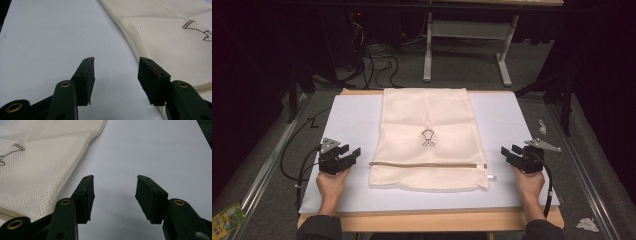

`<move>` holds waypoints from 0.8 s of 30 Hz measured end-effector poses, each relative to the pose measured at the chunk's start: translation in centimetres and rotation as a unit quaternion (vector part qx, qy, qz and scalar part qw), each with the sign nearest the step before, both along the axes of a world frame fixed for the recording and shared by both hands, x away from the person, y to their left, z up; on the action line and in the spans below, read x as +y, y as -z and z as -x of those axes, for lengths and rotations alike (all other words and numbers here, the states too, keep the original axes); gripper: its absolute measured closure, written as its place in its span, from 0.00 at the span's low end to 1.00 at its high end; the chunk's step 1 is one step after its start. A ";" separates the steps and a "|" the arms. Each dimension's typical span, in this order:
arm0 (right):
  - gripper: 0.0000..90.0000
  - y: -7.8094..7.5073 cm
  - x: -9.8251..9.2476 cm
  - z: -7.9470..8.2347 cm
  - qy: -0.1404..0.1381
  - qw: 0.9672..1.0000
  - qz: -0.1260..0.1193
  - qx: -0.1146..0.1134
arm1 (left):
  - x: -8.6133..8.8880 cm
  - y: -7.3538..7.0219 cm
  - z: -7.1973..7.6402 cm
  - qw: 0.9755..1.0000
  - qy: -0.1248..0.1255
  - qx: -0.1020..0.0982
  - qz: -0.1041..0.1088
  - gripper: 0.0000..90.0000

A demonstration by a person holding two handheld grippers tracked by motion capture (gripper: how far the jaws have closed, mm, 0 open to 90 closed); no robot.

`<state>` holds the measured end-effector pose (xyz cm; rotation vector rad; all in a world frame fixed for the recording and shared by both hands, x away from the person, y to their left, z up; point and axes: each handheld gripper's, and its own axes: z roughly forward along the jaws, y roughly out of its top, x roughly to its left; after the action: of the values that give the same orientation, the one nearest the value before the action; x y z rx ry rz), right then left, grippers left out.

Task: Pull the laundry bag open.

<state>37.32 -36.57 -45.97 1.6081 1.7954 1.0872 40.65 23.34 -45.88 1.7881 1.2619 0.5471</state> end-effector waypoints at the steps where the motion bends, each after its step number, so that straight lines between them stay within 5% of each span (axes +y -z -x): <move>1: 0.55 0.1 0.0 0.0 0.000 1.000 0.000 0.000 | 0.0 0.0 0.0 1.000 -0.001 0.000 -0.001 0.53; 24: 0.55 1.2 0.1 -0.3 0.006 1.000 0.019 0.014 | -0.8 1.6 -1.3 0.999 -0.026 0.002 -0.023 0.52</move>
<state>37.62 -36.51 -47.17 1.6164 1.8121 1.0240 41.93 22.57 -47.51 1.8003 1.3107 0.6069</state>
